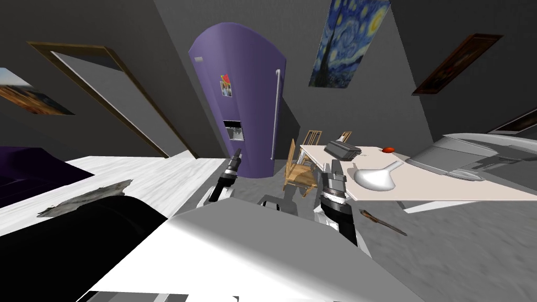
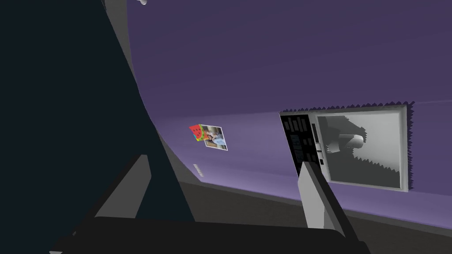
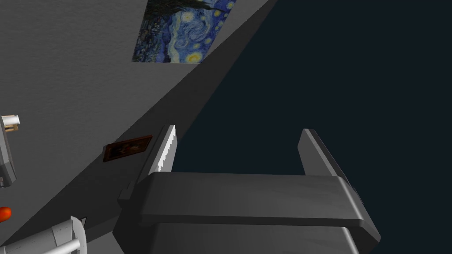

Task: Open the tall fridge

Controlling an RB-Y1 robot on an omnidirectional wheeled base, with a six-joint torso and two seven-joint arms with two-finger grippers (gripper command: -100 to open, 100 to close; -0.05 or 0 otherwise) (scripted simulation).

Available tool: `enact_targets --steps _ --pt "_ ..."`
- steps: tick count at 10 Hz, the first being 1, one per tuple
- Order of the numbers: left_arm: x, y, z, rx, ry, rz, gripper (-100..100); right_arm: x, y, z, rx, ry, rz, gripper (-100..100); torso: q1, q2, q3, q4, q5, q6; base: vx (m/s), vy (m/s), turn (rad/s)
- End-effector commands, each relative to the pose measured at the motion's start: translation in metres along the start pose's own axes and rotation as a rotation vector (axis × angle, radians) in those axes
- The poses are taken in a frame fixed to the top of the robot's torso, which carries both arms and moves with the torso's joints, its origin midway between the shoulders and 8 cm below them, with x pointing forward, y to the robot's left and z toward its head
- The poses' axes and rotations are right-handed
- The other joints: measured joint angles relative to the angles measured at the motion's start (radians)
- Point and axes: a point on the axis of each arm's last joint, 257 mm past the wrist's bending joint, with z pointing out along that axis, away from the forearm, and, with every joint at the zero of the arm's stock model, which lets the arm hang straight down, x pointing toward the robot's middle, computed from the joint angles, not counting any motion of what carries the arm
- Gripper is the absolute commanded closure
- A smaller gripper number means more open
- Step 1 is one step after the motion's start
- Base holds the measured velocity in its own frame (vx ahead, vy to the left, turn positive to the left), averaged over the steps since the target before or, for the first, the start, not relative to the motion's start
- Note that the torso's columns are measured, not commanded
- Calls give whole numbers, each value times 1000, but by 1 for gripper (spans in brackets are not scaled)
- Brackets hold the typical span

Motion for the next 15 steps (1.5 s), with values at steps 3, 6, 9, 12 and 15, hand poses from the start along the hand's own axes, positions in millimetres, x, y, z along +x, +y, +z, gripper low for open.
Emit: enact_targets --steps 3,6,9,12,15 --pt "3 37 23 -49 20 72 -100 0 0 0 0 0 0 0 0 0 0 0 0 0 51 -80 -26" --pt "3 60 41 -84 20 113 -100 0 0 0 0 0 0 0 1 0 0 0 0 0 61 -84 -29" --pt "3 85 61 -126 21 155 -100 0 0 0 0 0 0 0 1 0 0 0 0 0 68 -85 -31" --pt "1 108 83 -167 22 199 -100 0 0 0 0 0 0 0 1 1 0 0 0 0 66 -94 -32" --pt "-2 136 101 -225 29 246 -100 0 0 0 0 0 0 0 1 0 0 0 0 0 74 -95 -32"
